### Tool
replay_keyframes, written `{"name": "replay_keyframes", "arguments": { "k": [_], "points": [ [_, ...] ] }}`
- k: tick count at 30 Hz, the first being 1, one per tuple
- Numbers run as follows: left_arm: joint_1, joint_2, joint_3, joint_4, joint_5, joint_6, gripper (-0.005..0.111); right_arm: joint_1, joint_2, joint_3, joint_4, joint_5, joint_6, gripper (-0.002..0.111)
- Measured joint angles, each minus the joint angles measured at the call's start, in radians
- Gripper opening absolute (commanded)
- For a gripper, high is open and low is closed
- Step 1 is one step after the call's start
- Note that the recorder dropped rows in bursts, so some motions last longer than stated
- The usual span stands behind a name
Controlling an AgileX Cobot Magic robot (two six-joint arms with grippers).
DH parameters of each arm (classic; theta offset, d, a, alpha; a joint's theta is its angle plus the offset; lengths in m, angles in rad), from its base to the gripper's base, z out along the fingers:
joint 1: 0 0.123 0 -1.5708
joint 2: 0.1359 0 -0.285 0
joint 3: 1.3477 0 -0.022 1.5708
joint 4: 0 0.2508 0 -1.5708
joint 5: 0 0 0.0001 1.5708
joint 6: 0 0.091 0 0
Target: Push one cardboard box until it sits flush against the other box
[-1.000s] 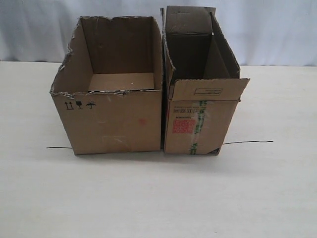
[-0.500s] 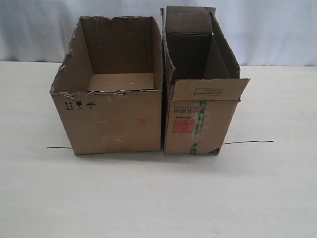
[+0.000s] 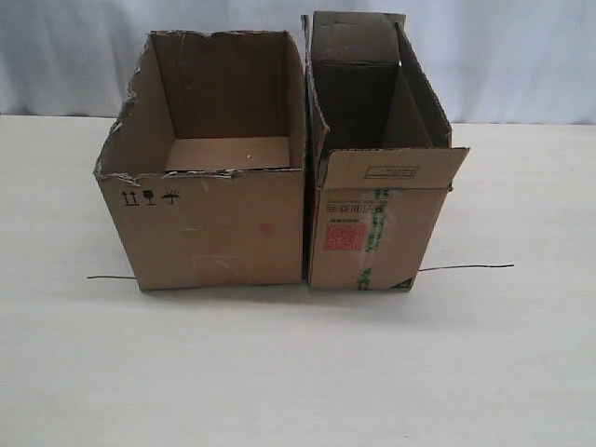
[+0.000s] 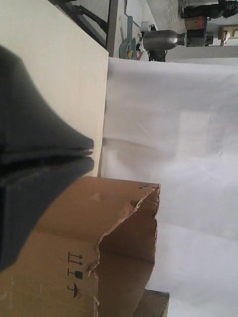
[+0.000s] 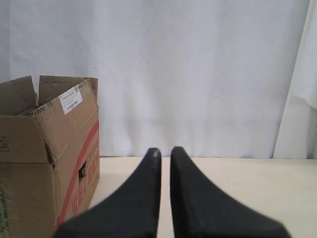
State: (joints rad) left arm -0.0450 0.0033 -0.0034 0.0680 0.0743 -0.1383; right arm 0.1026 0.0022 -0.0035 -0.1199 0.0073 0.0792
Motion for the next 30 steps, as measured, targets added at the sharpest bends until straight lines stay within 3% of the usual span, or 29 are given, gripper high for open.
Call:
{"name": "replay_keyframes", "arguments": {
  "k": [30],
  "points": [
    [0.0,0.0,0.0,0.057,0.044,-0.014,0.0,0.0,0.0,0.0,0.0,0.0,0.0,0.005]
  ]
}}
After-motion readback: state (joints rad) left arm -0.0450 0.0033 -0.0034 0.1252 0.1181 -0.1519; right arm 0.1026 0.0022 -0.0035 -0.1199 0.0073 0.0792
